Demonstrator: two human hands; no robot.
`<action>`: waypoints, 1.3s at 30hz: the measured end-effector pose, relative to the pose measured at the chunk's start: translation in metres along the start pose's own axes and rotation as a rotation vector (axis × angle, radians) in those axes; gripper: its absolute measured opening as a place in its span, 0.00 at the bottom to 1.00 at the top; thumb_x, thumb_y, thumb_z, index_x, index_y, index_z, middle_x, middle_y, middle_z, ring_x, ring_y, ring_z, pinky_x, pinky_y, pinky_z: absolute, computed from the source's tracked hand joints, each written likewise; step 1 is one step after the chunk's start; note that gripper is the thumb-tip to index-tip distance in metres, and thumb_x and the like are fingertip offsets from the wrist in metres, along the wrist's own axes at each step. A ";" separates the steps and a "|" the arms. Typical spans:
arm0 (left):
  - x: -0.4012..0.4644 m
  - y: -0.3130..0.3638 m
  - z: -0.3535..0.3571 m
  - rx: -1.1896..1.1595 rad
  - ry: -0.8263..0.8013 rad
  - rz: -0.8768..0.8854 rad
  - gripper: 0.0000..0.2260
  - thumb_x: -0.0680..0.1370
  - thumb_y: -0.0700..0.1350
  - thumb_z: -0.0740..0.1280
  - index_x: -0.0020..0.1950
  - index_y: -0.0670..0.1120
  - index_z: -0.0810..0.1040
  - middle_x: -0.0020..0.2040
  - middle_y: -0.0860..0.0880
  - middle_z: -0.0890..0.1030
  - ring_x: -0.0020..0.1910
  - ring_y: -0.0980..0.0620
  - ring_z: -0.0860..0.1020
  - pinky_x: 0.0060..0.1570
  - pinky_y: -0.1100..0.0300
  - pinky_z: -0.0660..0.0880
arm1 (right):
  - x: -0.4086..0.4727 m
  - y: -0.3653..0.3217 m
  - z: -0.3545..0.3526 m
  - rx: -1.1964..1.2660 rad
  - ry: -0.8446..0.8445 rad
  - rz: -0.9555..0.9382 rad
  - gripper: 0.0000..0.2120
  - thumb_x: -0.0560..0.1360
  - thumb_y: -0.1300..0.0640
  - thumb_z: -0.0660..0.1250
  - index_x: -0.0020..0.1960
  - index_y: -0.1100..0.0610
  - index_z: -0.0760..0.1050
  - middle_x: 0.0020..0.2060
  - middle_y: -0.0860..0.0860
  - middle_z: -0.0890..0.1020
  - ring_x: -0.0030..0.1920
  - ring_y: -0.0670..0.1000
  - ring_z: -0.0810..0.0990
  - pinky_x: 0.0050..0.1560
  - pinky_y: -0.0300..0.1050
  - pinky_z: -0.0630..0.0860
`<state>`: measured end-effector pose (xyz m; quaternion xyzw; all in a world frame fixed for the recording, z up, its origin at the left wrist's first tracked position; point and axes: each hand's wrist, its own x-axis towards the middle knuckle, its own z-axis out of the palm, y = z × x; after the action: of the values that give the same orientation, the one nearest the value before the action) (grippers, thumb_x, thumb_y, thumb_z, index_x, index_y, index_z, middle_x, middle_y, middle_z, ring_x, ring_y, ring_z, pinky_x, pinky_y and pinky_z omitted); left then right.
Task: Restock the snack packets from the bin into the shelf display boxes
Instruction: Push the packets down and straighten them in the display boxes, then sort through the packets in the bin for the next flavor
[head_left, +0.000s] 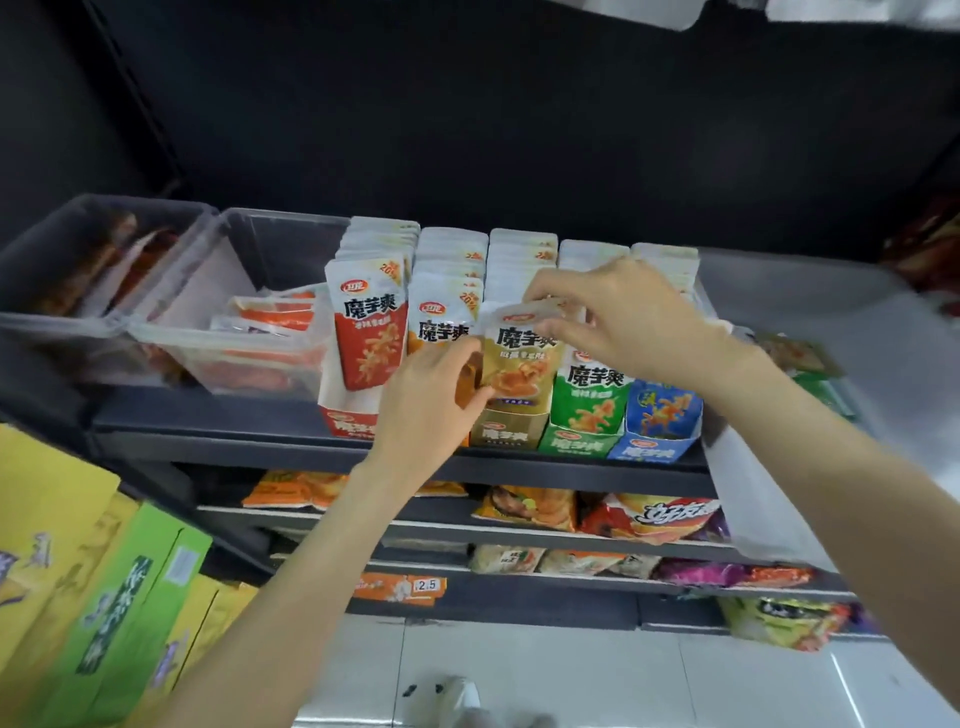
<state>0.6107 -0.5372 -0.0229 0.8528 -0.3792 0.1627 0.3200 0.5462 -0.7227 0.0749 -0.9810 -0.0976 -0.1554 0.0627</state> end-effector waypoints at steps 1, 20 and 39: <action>0.000 0.001 -0.002 -0.033 0.028 -0.019 0.18 0.68 0.45 0.77 0.55 0.43 0.79 0.44 0.46 0.83 0.41 0.52 0.80 0.37 0.61 0.76 | 0.000 0.001 0.005 -0.045 -0.016 -0.013 0.07 0.76 0.51 0.66 0.51 0.53 0.77 0.37 0.50 0.79 0.42 0.56 0.78 0.41 0.47 0.69; 0.032 0.130 0.008 -0.484 0.020 0.588 0.08 0.77 0.42 0.65 0.53 0.43 0.81 0.42 0.50 0.82 0.45 0.51 0.79 0.48 0.55 0.74 | -0.156 0.064 -0.041 0.024 0.331 0.450 0.07 0.75 0.56 0.67 0.52 0.56 0.79 0.47 0.50 0.81 0.49 0.51 0.78 0.52 0.42 0.70; 0.115 0.243 0.181 0.755 -0.730 0.917 0.40 0.65 0.71 0.66 0.70 0.49 0.66 0.68 0.49 0.71 0.67 0.47 0.68 0.66 0.49 0.60 | -0.258 0.222 -0.013 -0.220 -0.647 0.085 0.30 0.79 0.42 0.57 0.77 0.54 0.54 0.76 0.52 0.59 0.74 0.53 0.61 0.70 0.51 0.62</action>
<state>0.5107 -0.8443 0.0049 0.6598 -0.7017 0.1053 -0.2473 0.3487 -0.9847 -0.0148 -0.9836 -0.0542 0.1568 -0.0712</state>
